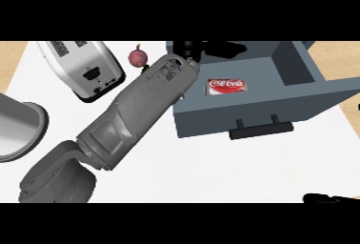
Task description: Pick up the can, place it into the drawer and close the drawer
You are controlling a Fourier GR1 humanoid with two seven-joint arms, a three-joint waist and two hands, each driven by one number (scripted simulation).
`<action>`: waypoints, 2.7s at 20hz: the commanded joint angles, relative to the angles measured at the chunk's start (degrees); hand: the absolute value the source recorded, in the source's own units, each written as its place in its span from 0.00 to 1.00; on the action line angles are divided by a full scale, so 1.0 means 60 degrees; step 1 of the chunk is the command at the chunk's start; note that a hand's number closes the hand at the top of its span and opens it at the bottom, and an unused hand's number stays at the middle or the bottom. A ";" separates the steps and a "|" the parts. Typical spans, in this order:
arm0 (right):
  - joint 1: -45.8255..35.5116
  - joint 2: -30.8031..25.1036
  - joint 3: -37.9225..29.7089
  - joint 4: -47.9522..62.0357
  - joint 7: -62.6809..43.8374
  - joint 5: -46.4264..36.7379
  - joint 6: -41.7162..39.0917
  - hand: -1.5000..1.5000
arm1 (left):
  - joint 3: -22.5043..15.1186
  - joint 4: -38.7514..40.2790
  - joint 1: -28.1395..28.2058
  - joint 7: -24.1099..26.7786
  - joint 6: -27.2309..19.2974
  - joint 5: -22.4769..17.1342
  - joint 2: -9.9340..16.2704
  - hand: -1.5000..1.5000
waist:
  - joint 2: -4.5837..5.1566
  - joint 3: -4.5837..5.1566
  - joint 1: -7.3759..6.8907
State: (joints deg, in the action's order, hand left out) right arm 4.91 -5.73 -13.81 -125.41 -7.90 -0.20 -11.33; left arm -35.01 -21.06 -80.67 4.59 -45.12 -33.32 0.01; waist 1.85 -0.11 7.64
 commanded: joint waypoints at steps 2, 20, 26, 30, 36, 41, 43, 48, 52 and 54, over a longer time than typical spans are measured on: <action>-0.0075 -0.0625 -0.0008 -0.0581 0.0433 -0.0903 -0.0183 0.00 | -0.0016 -0.0328 0.0151 0.0068 -0.0050 -0.0461 -0.0002 0.00 | -0.0045 0.0004 -0.0064; -0.0944 -0.1489 0.2775 0.1313 0.1376 -0.7452 0.0821 0.00 | -0.0106 -0.0781 -0.0277 0.0373 -0.0739 -0.1122 -0.0002 0.00 | -0.0204 0.0012 -0.0991; -0.1981 -0.1489 0.3313 0.3091 0.1183 -0.9058 0.1316 0.00 | 0.0302 -0.0786 -0.0534 0.0048 -0.0321 -0.0993 0.0068 0.00 | -0.0259 0.0016 -0.1274; -0.2348 -0.1096 0.3379 0.4916 0.1454 -0.9908 0.2503 0.00 | 0.0204 -0.1422 -0.0100 -0.0391 -0.0011 -0.0798 0.0737 0.00 | -0.0305 0.0014 -0.1500; -0.2807 -0.0468 0.3035 0.6725 0.1712 -1.0065 0.3826 0.00 | -0.0135 -0.2993 0.0397 -0.1497 -0.0362 -0.0245 0.1557 0.00 | -0.0380 0.0014 -0.1618; -0.3530 -0.0674 0.2404 0.8622 0.2419 -1.0087 0.4777 0.00 | -0.0135 -0.4045 0.0849 -0.2299 0.0034 -0.0122 0.2622 0.00 | -0.0359 0.0008 -0.1715; -0.3911 -0.0490 0.2405 0.9182 0.2274 -1.0376 0.5060 0.00 | -0.0125 -0.4410 0.0932 -0.2457 -0.0114 0.0008 0.2830 0.00 | -0.0352 0.0009 -0.1711; -0.4578 -0.0410 0.2205 1.0736 0.2318 -1.1088 0.6145 0.00 | -0.0171 -0.5209 0.1355 -0.3009 0.0119 0.0041 0.3356 0.00 | -0.0316 0.0005 -0.1818; -0.5798 -0.0429 0.1837 1.2130 0.2334 -1.1272 0.6611 0.00 | -0.0172 -0.5527 0.1761 -0.2929 -0.0022 0.0204 0.3368 0.00 | -0.0227 0.0001 -0.1820; -0.6073 -0.0537 0.1569 1.2589 0.2337 -1.1307 0.6975 0.00 | -0.0357 -0.6359 0.2249 -0.3209 -0.0258 0.0315 0.3685 0.00 | -0.0293 0.0002 -0.1998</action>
State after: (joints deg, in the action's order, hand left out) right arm -28.74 -10.14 -2.58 -58.90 6.54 -67.89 27.70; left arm -36.33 -54.48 -70.00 -12.75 -45.72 -32.29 20.17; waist -1.06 1.22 -3.42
